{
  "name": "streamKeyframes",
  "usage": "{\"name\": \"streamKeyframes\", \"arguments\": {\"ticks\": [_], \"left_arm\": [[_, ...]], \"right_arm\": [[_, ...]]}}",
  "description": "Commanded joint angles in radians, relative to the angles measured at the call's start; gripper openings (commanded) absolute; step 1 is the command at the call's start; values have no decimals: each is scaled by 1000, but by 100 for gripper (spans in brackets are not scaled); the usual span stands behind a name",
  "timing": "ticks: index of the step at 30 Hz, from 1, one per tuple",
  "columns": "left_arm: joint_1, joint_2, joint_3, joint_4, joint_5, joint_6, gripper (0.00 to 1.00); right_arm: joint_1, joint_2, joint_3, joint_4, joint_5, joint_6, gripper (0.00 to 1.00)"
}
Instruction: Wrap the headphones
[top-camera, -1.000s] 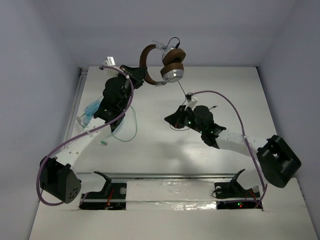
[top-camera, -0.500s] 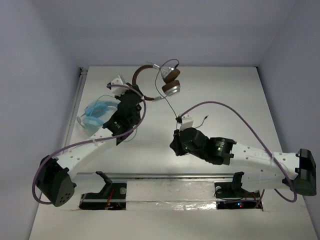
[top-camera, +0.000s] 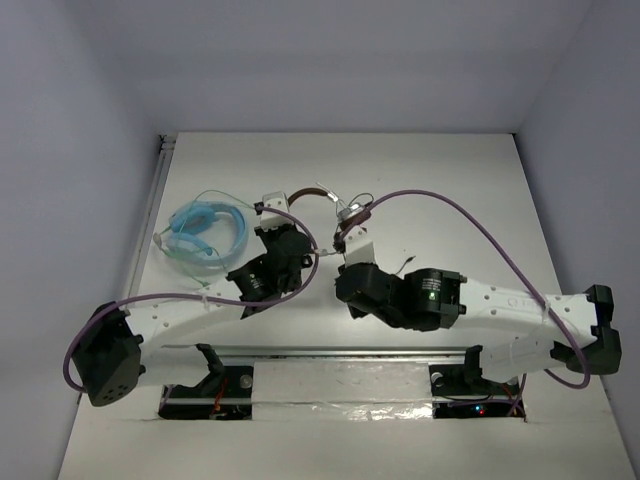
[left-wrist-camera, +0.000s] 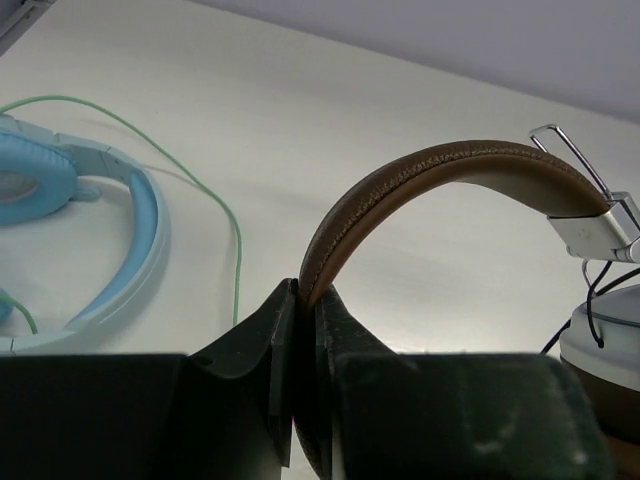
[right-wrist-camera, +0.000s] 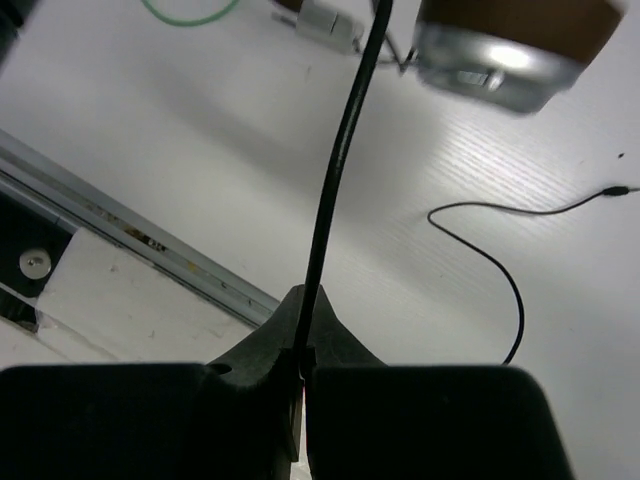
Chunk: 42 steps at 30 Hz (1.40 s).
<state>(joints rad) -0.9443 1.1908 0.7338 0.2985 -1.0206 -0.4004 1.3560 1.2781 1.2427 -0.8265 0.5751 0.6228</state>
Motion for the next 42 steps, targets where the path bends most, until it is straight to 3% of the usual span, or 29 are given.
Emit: {"name": "streamKeyframes", "arguments": {"ticks": [1, 7, 13, 22, 30, 37, 42], "left_arm": [[-39, -66, -27, -1, 28, -20, 0], [-48, -112, -83, -4, 215, 12, 0], [-48, -168, -68, -105, 358, 9, 0], [-48, -286, -24, -297, 449, -14, 0], [-48, -341, 6, -355, 510, -35, 0], [-48, -349, 62, -355, 695, -32, 0], [-48, -373, 95, -351, 749, -51, 0]], "right_arm": [[5, -5, 95, -54, 80, -73, 0], [-5, 23, 175, -72, 115, -166, 0], [-61, 27, 187, -118, 225, -198, 0], [-146, 0, 201, -100, 420, -195, 0], [-222, -60, 107, 44, 425, -248, 0], [-336, -144, -43, 300, 223, -359, 5], [-394, -166, -127, 406, 183, -351, 7]]}}
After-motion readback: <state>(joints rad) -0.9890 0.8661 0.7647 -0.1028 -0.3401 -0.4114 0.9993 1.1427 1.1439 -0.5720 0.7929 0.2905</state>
